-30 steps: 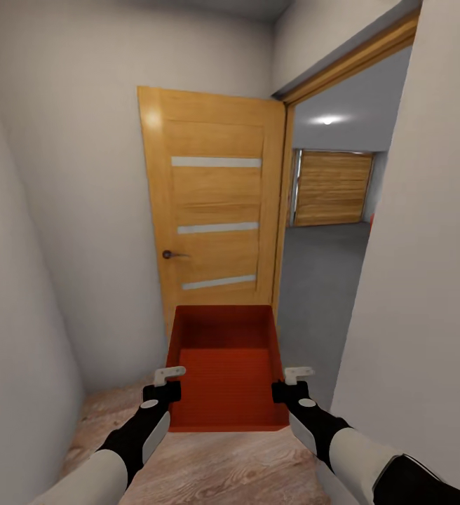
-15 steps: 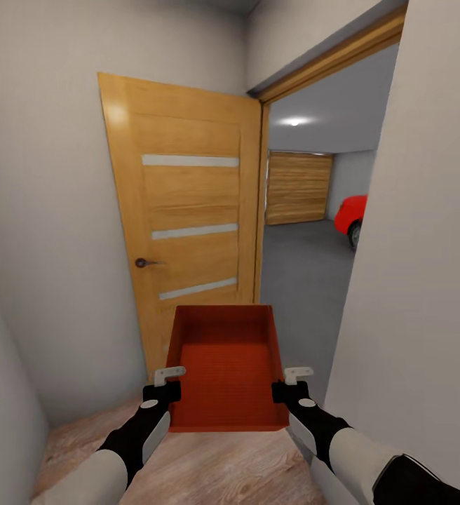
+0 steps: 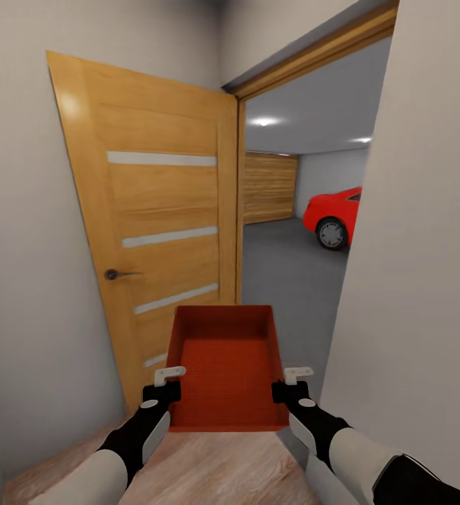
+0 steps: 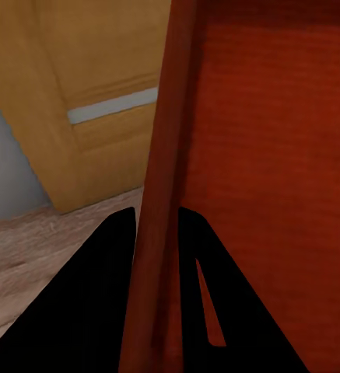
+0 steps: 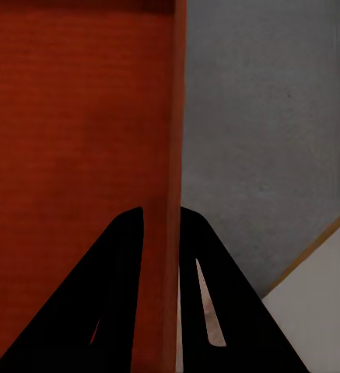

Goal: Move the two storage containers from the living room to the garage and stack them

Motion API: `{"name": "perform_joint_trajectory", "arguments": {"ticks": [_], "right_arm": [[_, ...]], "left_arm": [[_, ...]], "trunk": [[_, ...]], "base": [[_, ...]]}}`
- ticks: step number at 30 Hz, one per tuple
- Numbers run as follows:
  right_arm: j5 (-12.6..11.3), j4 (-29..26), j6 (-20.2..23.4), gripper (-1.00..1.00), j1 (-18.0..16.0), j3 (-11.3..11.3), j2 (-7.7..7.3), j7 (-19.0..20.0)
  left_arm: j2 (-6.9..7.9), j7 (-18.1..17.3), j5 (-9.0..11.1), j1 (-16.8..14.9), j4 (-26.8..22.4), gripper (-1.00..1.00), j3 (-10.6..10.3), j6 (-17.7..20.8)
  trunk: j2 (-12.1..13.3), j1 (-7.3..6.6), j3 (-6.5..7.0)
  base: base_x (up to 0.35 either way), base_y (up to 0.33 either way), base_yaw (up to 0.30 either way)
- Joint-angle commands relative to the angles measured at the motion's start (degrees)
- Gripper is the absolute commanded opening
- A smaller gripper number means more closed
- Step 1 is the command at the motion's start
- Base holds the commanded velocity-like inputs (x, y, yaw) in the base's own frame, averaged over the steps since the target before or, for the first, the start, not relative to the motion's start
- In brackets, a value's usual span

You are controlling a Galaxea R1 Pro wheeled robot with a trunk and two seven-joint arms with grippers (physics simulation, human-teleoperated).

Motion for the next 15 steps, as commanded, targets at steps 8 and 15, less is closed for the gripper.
{"name": "perform_joint_trajectory", "arguments": {"ticks": [8,15], "right_arm": [[-1.36,0.31,-0.46,-1.00,-0.07,-3.15,0.90,-0.66],[-1.36,0.31,-0.45,-1.00,-0.07,-3.16,0.90,-0.66]], "left_arm": [[-0.02,1.92,-0.68,0.03,-0.24,-1.00,-0.19,-0.56],[-0.02,1.92,-0.68,0.03,-0.24,-1.00,-0.19,-0.55]], "trunk": [[-0.04,0.04,-0.02],[-0.04,0.04,-0.02]], "base": [[0.234,0.243,-0.285],[0.235,0.241,-0.278]]}}
